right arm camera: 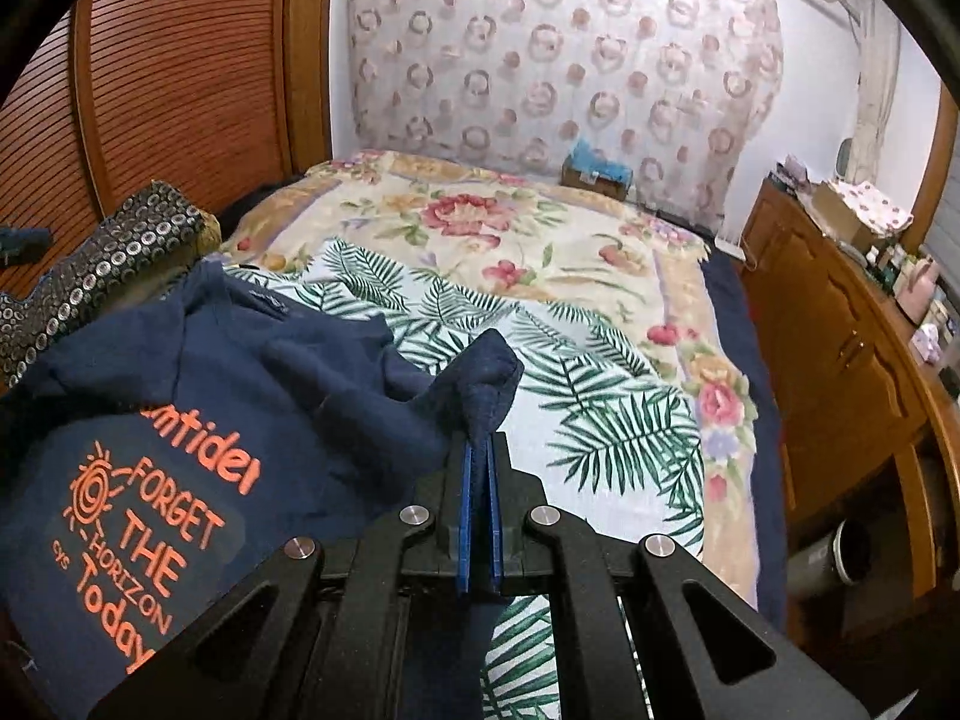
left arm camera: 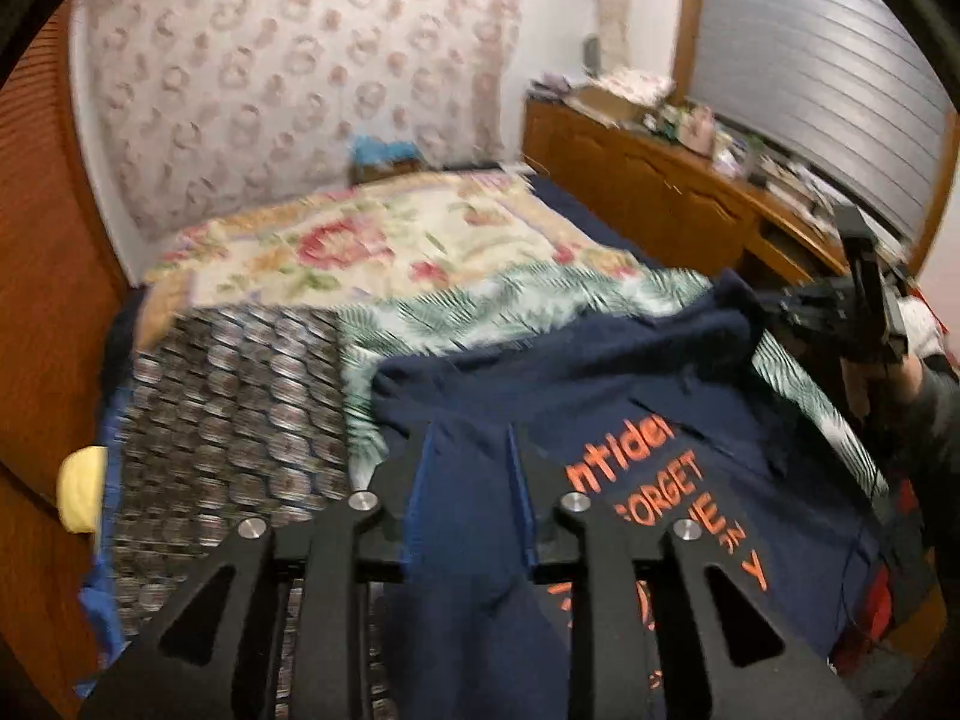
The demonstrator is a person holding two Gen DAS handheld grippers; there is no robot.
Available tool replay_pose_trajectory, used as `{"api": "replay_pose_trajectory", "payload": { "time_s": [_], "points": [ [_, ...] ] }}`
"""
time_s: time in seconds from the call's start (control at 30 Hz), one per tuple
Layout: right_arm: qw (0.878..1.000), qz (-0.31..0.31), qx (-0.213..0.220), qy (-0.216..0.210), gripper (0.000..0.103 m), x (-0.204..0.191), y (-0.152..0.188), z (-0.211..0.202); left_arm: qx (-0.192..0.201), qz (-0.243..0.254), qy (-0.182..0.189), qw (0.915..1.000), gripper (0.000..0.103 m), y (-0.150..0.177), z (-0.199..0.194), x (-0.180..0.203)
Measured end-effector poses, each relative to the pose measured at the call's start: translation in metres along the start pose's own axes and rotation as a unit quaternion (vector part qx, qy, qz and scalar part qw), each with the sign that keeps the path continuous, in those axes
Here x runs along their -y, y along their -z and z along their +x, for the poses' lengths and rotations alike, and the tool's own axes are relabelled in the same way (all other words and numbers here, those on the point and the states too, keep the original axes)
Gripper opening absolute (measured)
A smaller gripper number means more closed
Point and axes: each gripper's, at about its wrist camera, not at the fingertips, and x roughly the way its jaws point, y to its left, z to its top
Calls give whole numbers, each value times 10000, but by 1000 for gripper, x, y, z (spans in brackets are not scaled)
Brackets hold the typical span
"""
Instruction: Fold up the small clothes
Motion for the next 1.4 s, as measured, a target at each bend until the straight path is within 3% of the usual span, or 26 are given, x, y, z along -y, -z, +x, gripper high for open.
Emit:
{"api": "replay_pose_trajectory", "payload": {
  "time_s": [0.07, 0.3, 0.43, 0.57, 0.7, 0.77, 0.9, 0.93, 0.97, 1.0, 1.07, 1.23, 1.4],
  "points": [
    [10000, 6, -54, -13, 4, -5, -8, 10, -293, 120, 60, 9995, 45, 6, 19, 11],
    [9998, 74, -198, -59, 4, -6, -13, 24, -1291, 652, 51, 9895, 45, 23, 89, 49],
    [9997, 58, -216, -85, 4, -10, -15, 25, -1634, 953, -321, 9814, 45, 31, 112, 59],
    [9997, 51, -219, -119, 4, -10, -16, 28, -1500, 888, -391, 9839, 48, 29, 114, 56],
    [9996, 25, -252, -145, 4, -12, -15, 31, -1389, 724, -417, 9868, 66, 28, 117, 47],
    [9995, 5, -268, -156, 4, -12, -11, 34, -1389, 536, -252, 9885, 70, 26, 121, 40],
    [9994, -33, -306, -131, 4, -10, -9, 35, -1317, 561, -233, 9894, 73, 25, 122, 43],
    [9994, -28, -310, -124, 4, -10, -10, 35, -1291, 543, -241, 9899, 72, 24, 123, 44],
    [9995, -29, -304, -124, 4, -9, -9, 36, -1236, 491, -150, 9910, 59, 24, 122, 45],
    [9995, -25, -294, -127, 4, -9, -8, 35, -1159, 508, -187, 9918, 29, 22, 122, 46],
    [9997, -17, -229, -108, 4, -8, -9, 34, -1115, 452, -289, 9923, 6, 19, 119, 45],
    [9999, -4, 132, 3, 4, -10, -12, 15, -688, 394, -302, 9964, 5, 18, 86, 45],
    [9984, 60, 554, -69, 4, -14, -10, -25, 112, 296, -99, 9994, 5, 19, 11, 50]
  ]
}}
